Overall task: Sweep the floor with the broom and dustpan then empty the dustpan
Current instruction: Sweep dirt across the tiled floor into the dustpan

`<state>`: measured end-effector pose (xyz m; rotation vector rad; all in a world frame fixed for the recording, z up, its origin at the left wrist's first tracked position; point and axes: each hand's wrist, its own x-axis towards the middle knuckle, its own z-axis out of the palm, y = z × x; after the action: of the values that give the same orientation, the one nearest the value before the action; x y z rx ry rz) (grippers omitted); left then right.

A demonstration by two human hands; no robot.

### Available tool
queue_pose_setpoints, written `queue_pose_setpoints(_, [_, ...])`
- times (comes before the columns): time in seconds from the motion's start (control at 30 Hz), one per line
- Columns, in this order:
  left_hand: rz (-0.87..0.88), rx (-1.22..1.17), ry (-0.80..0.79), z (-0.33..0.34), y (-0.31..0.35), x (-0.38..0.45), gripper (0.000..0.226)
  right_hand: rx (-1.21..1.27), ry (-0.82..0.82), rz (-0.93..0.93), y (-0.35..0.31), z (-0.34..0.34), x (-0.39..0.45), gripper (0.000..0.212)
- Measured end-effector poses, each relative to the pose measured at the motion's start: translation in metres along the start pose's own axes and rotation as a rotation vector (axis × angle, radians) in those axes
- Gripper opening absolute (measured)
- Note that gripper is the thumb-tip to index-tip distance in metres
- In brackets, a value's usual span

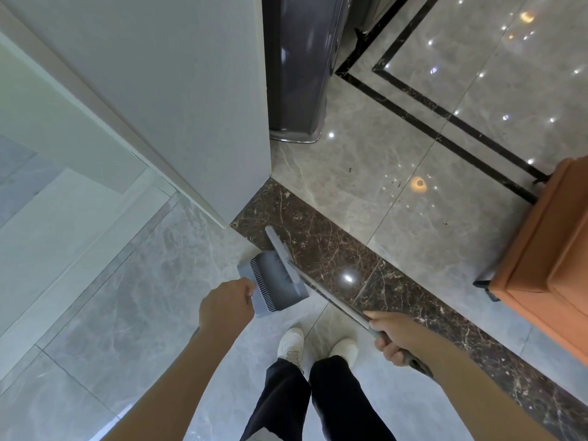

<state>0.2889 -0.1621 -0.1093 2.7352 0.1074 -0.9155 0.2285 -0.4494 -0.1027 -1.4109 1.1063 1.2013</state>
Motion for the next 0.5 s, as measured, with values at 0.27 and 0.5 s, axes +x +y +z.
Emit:
queue_pose_setpoints(0.27, [-0.147,-0.207,-0.003,-0.003,-0.031,-0.014,0.022,-0.115,0.27,-0.085,-0.019,-0.005,0.02,0.049])
queue_pose_setpoints(0.5, [-0.241,-0.269,0.05,-0.001,-0.059,-0.017,0.021,-0.039,0.172,0.003,-0.026,0.011,0.038,0.047])
